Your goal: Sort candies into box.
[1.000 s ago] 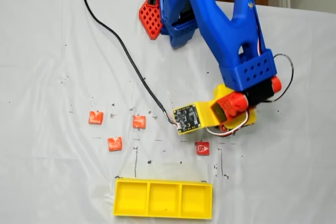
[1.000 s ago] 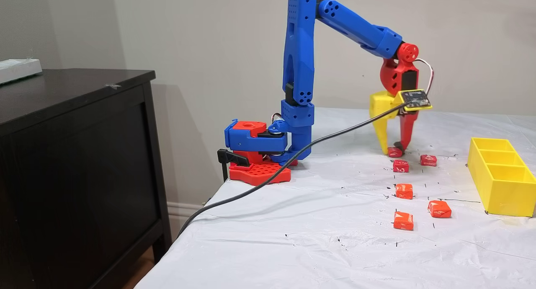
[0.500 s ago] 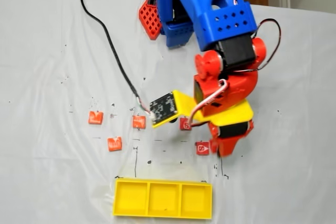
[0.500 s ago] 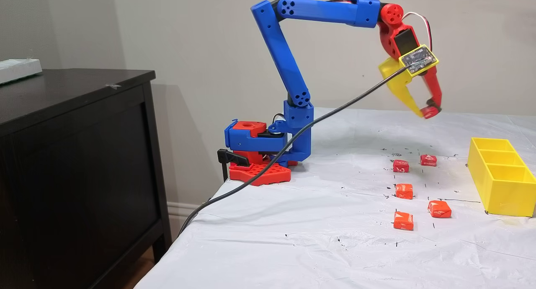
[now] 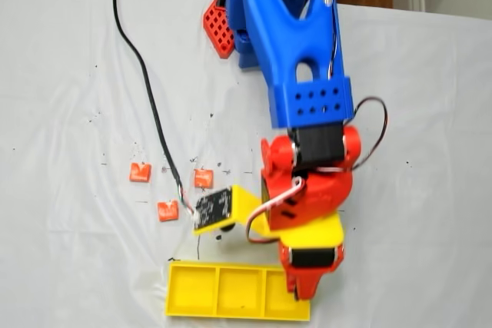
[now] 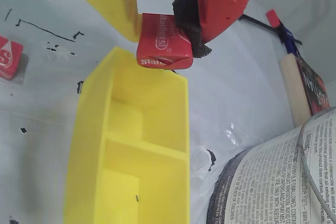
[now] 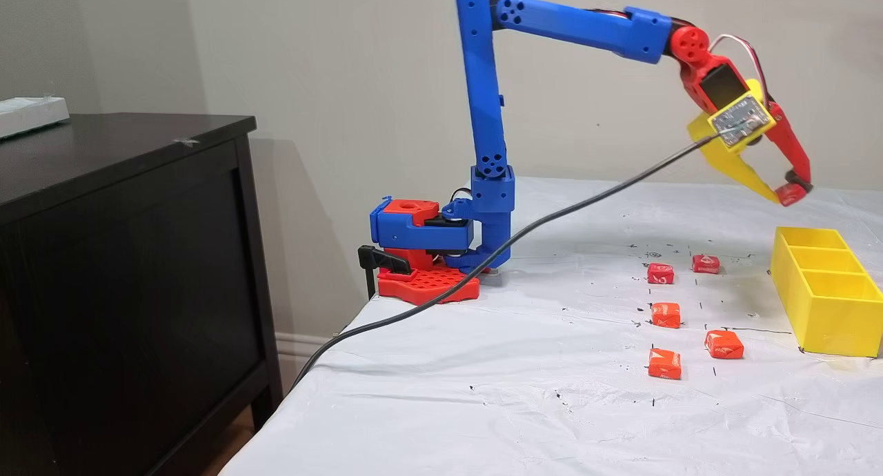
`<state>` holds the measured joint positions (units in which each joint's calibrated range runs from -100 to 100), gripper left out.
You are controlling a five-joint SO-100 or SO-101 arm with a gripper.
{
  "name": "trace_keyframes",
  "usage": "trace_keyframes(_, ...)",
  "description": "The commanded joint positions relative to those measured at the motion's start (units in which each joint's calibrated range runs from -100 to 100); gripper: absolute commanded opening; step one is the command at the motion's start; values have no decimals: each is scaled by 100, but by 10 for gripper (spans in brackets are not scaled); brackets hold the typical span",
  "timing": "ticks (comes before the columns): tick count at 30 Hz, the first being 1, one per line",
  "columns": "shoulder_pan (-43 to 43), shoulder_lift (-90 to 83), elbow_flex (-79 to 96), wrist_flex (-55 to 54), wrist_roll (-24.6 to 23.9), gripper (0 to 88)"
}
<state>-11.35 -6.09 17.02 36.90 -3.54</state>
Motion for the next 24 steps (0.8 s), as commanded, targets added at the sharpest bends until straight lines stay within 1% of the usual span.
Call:
trace_keyframes(1,30,177,-942,-215,-20,2)
trace_keyframes(4,48,278,-1042,-125,-44,2)
trace_keyframes(11,94,745,-1716,710,-156,2)
trace_keyframes(17,121,906,-1807,751,-186,2)
trace_keyframes(21,112,1042,-2007,1086,-210,2)
trace_keyframes(22,103,1042,-1998,1127,-210,13)
trace_keyframes(24,94,999,-1934,1144,-205,82)
